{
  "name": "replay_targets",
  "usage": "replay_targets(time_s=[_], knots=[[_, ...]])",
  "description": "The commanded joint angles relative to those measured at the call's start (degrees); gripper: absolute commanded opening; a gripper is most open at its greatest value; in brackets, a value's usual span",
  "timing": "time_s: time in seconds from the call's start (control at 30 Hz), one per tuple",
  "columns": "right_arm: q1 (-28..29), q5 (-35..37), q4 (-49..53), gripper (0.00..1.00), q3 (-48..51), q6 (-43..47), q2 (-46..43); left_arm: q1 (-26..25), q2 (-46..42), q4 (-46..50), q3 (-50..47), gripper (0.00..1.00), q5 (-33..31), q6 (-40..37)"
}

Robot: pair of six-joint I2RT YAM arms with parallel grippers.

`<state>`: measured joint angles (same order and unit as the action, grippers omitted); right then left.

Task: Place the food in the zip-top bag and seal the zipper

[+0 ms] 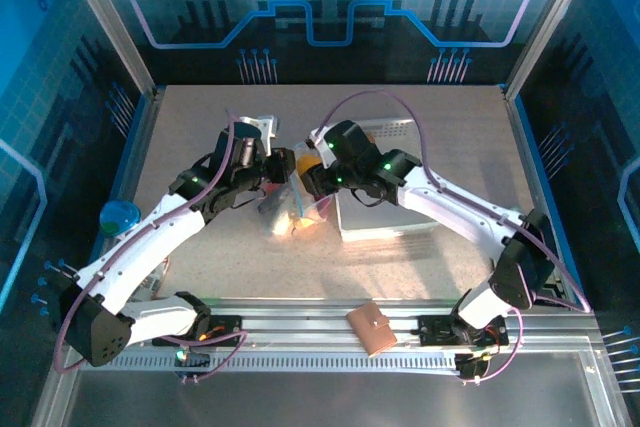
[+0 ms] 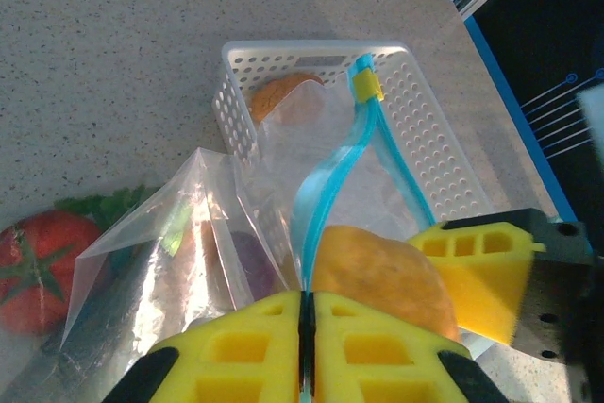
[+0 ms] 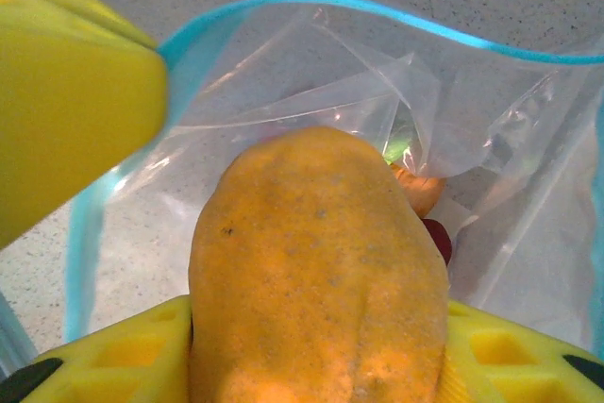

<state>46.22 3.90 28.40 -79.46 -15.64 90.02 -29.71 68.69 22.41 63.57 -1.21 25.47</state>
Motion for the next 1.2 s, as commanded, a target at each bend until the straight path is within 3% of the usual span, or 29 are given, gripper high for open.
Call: replay_targets(time_s=[0.0, 0.27, 0.47, 0.83, 0.9, 0.97, 1.17], knots=[[0.9, 0.9, 0.3, 0.41, -2.3, -0.8, 2.0, 0.5, 0.0, 0.0, 2.2, 0.11, 1.1, 0.0], [1.0, 1.3, 1.9, 0.51, -4.7, -0.5, 5.3, 0.5, -0.3, 0.1, 2.2, 0.12, 0.8, -0.3], [1.0, 1.3, 2.5, 0.68, -5.4, -0.2, 5.6, 0.5, -0.3, 0.2, 2.1, 0.12, 0.7, -0.4], [-0.3, 5.9, 3.1, 0.69, -5.1, 1.2, -2.6, 0.5, -0.4, 0.4, 2.1, 0.12, 0.7, -0.4], [-2.1, 9.2, 1.3, 0.7, -2.7, 1.3, -6.7, 0.5, -0.6, 0.5, 2.1, 0.12, 0.5, -0.4], [-5.2, 11.4, 0.0, 0.76, -0.3, 0.8, -10.2, 0.5, -0.8, 0.5, 2.0, 0.12, 0.4, -0.4], [-17.6, 11.3, 0.8, 0.85, 3.3, -3.9, -12.4, 0.5, -1.0, 0.6, 2.0, 0.12, 0.4, -0.3]])
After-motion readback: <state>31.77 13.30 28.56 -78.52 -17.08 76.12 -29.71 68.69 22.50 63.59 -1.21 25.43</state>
